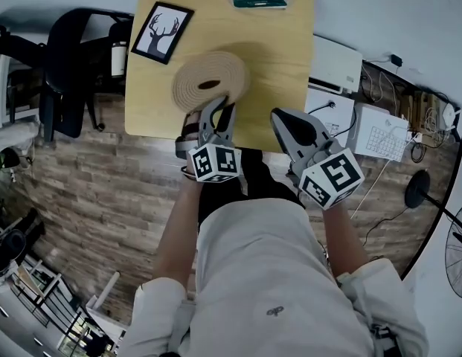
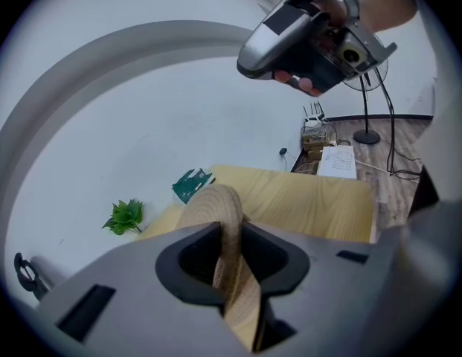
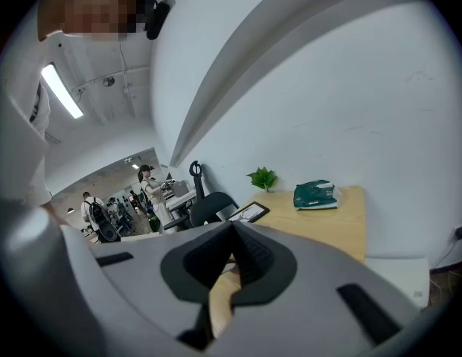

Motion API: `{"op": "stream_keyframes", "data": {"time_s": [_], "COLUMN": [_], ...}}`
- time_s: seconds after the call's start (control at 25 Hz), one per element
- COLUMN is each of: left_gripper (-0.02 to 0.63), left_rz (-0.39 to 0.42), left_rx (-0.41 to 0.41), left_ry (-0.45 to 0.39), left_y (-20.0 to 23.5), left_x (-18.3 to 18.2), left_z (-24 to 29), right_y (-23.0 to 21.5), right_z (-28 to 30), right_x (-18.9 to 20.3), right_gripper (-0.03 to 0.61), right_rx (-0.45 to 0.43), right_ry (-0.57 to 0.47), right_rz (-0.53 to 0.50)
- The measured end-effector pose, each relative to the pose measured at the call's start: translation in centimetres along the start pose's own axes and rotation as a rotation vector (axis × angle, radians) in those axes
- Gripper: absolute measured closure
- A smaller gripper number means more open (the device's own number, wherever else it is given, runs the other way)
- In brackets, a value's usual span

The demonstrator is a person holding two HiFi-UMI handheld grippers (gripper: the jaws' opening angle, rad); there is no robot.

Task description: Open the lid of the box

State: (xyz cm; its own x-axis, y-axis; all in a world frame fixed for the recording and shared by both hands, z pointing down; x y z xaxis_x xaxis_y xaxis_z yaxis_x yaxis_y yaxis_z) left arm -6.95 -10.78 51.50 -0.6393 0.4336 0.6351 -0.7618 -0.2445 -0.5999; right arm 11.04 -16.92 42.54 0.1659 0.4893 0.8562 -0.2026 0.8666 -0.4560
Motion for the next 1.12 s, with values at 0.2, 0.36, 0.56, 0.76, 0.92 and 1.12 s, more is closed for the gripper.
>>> {"op": "stream_keyframes", "data": {"time_s": [0.2, 0.36, 0.56, 0.76, 0.92, 1.12], "left_gripper": [0.538, 0.541, 0.543, 0.543, 0.543, 0.543], "left_rz": [0.016, 0.009, -0.027, -0.103, -0.143, -0.217], "left_rx": [-0.023, -0.038, -0.058, -0.072, -0.073, -0.067], "left_ry": [-0.014, -0.029, -0.051, -0.080, -0.113, -0.154], "left_y": [0.9, 1.9, 3.7, 5.8, 7.5, 9.8], "left_x": [-0.8, -1.0, -1.1, -0.7, -0.3, 0.7], "left_z": [-1.2, -1.9, -2.9, -4.2, -5.7, -7.9], "right_y": [0.6, 1.0, 1.9, 3.7, 5.4, 7.9], "right_z": [0.0, 0.3, 0.6, 0.9, 1.2, 1.8], "right_x": [-0.8, -1.1, -1.5, -2.1, -2.3, -2.6], "right_gripper": [0.580, 0.580, 0.580, 0.580, 0.580, 0.580], "right_rx": [0.000, 0.009, 0.025, 0.069, 0.110, 0.176], "right_ry": [0.000, -0.010, -0.027, -0.040, -0.049, -0.069], "right_rz": [-0.012, -0.020, -0.041, -0.052, -0.068, -0.087]}}
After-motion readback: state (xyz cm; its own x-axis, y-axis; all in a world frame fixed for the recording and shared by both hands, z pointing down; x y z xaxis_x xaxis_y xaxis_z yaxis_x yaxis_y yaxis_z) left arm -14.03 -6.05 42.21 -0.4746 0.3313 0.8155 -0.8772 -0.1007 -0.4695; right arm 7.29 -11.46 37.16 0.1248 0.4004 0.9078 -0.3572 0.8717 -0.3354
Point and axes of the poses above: the fingertips, and each gripper's own axes: z forward along the fingers, y to its left, x out of its underside, the point moved 10 cm from there along -z, backward along the fingers, and after that the axes turned 13 degrees about -x, right-handed, at the moved point
